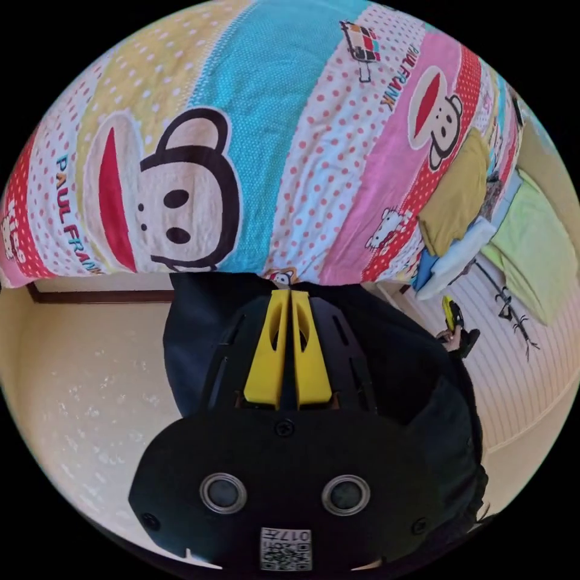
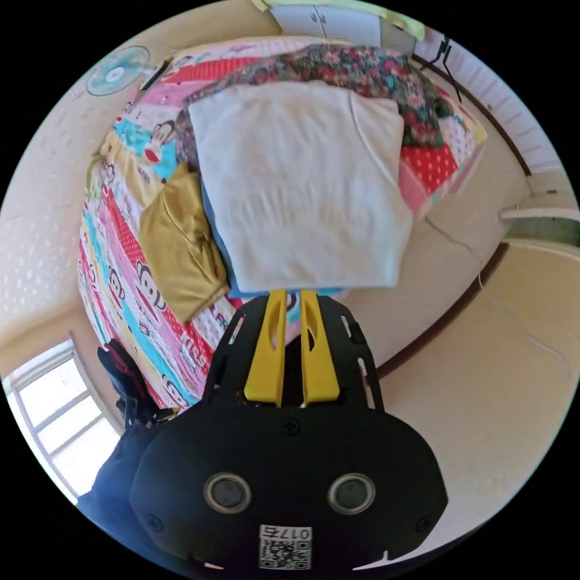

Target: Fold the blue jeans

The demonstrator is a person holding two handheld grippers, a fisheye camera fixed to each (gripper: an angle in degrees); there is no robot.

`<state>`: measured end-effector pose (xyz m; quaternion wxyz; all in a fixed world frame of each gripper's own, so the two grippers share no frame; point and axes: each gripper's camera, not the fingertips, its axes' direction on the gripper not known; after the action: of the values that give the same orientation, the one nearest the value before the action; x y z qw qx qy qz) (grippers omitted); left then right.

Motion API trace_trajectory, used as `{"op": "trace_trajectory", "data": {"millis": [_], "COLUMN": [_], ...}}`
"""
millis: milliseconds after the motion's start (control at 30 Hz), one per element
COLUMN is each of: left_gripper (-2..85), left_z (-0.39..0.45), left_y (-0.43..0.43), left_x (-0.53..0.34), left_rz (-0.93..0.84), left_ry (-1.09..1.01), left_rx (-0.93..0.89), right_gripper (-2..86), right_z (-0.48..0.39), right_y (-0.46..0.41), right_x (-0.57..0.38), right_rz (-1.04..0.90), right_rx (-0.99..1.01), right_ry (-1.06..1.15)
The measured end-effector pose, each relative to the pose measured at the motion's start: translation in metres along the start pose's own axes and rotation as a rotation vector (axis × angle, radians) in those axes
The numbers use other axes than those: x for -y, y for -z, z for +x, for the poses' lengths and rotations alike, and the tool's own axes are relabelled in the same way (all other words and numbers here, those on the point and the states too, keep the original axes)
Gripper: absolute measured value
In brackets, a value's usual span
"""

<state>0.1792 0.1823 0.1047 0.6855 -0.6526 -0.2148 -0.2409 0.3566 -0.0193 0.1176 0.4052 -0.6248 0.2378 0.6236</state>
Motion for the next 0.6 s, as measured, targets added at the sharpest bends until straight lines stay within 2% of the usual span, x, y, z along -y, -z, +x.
{"op": "trace_trajectory", "data": {"millis": [133,233,267,367,467,533,600], "left_gripper": [-1.0,-1.0,-1.0,-1.0,-1.0,-1.0,-1.0], "left_z": [0.003,0.003,0.001,-0.012,-0.027,-0.037,-0.041], "left_y": [-0.024,-0.034,-0.035,-0.042,-0.051,-0.056,-0.058], "left_x": [-0.003,0.001,0.001,0.005,0.011,0.019,0.026], "left_rz": [0.071,0.062,0.067,0.081,0.081,0.077,0.076], "left_ry": [-0.016,-0.067,-0.066,-0.048,-0.030,-0.020,-0.021], "left_rx": [-0.019,0.070,0.089,0.119,0.116,0.138,0.151], "right_gripper": [8.8,12.7,14.1,13.5,7.5,4.8,3.7], "right_z": [0.000,0.004,0.000,-0.028,-0.049,-0.058,-0.073], "right_y": [0.030,-0.012,-0.021,-0.009,0.020,0.044,0.076], "right_x": [0.039,0.060,0.057,0.042,0.034,0.028,0.024], "right_rz": [0.083,-0.147,-0.155,-0.099,-0.092,-0.065,-0.021], "right_rx": [0.010,0.039,0.027,-0.131,-0.153,0.004,0.389], "right_ry": [0.022,0.031,0.027,0.042,-0.020,-0.038,-0.044]}}
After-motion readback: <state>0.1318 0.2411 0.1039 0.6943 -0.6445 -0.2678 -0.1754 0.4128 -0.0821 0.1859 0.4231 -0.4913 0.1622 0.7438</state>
